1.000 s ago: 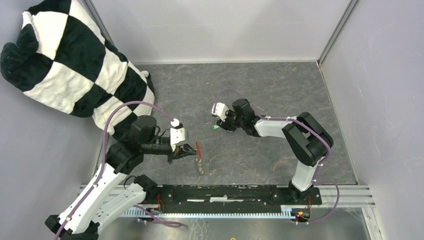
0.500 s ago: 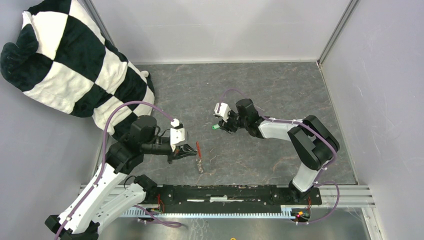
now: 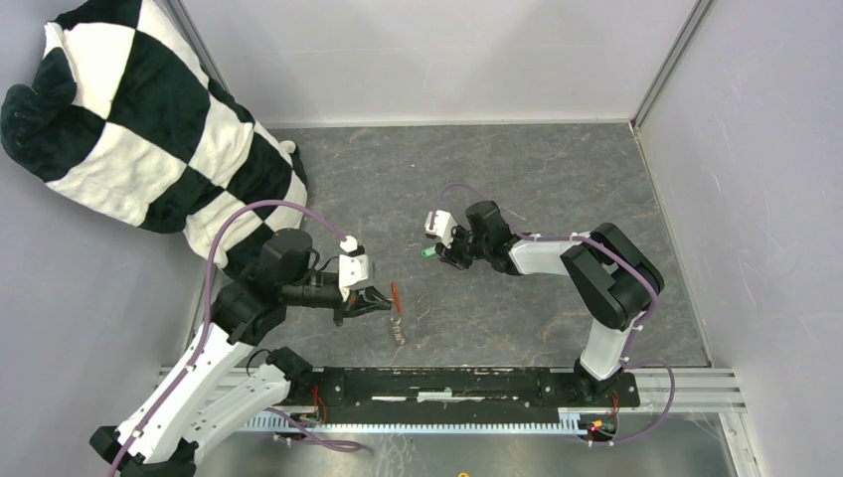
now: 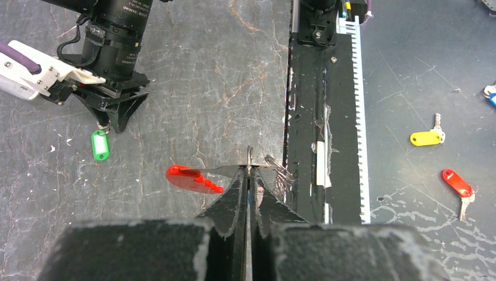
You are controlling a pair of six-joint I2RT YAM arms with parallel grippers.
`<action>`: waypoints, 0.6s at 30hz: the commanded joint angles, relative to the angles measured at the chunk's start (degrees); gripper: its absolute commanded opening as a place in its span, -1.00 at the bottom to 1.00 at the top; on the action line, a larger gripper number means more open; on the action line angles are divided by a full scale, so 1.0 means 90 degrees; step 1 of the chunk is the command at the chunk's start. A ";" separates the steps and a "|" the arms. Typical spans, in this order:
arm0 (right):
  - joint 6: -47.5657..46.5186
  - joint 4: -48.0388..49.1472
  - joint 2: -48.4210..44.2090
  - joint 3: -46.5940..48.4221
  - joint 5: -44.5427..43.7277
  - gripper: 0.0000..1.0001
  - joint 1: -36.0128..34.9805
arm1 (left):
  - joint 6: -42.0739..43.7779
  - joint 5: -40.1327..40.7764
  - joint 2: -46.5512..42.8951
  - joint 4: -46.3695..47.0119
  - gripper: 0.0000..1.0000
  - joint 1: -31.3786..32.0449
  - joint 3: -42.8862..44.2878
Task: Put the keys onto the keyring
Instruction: Pick up the key from the center of the board.
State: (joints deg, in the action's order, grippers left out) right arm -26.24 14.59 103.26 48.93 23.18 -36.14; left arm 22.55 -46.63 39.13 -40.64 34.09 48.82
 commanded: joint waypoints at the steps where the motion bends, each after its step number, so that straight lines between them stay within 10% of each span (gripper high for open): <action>1: -0.0048 0.0314 0.0034 0.0188 -0.0135 -0.33 0.0020 | 0.0132 -0.0193 -0.0026 0.0109 -0.96 -0.0025 0.0253; 18: 0.0003 0.0349 0.0226 0.0291 -0.0125 -0.50 0.0015 | 0.0113 -0.0222 -0.0042 0.0091 -0.96 -0.0022 0.0205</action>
State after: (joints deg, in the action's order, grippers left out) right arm -26.24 15.84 104.31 49.58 21.87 -36.14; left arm 22.55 -46.70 39.11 -40.66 34.09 48.82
